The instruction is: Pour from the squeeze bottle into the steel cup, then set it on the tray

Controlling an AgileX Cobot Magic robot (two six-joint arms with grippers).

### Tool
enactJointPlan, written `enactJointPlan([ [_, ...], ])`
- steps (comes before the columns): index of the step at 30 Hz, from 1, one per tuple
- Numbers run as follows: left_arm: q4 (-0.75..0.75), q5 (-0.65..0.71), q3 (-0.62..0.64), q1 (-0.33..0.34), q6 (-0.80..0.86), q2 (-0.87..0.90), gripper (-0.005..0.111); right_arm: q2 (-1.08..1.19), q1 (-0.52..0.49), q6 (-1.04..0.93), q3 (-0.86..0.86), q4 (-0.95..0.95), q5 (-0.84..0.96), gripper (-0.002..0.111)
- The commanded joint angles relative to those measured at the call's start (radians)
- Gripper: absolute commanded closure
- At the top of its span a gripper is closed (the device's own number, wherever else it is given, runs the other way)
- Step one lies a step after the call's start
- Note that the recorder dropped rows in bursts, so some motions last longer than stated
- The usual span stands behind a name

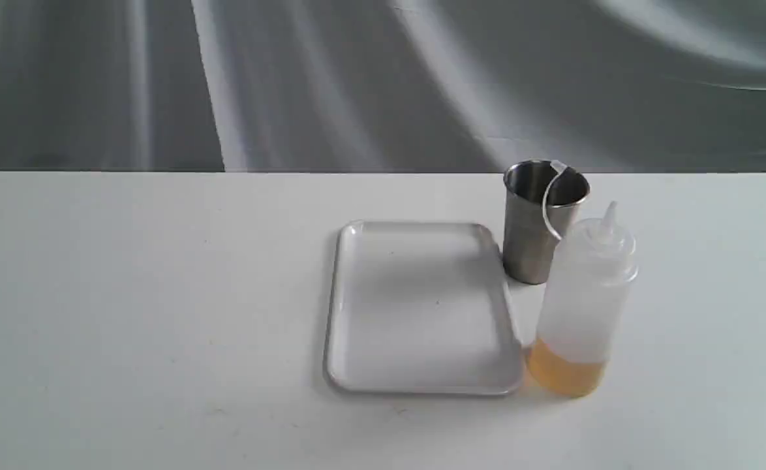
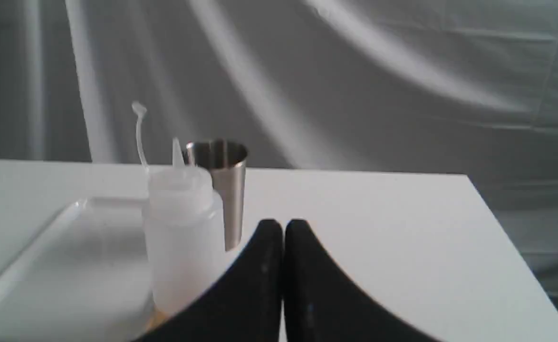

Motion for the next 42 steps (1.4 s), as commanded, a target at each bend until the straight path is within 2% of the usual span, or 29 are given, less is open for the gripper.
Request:
enactJointPlan([
  [1,-0.001,-0.007,0.004,-0.006,-0.002,-0.003,0.107,0.051,-0.006,0.004,-0.073,0.004,0.052,0.108],
  [14,-0.001,-0.007,0.004,-0.006,-0.006,-0.003,0.107,0.47,-0.006,0.006,-0.302,0.005,0.045,0.108],
  [18,-0.001,-0.007,0.004,-0.006,-0.004,-0.003,0.107,0.569,0.034,0.006,-0.334,0.003,0.039,0.108],
  [25,-0.001,-0.007,0.004,-0.006,-0.002,-0.003,0.107,0.697,0.123,-0.006,-0.334,-0.021,-0.113,0.108],
  [30,-0.001,-0.007,0.004,-0.006,-0.002,-0.003,0.107,0.805,0.143,-0.006,-0.317,-0.025,-0.129,0.108],
  [42,-0.001,-0.007,0.004,-0.006,-0.005,-0.003,0.107,1.046,0.145,-0.006,-0.08,-0.025,-0.505,0.108],
])
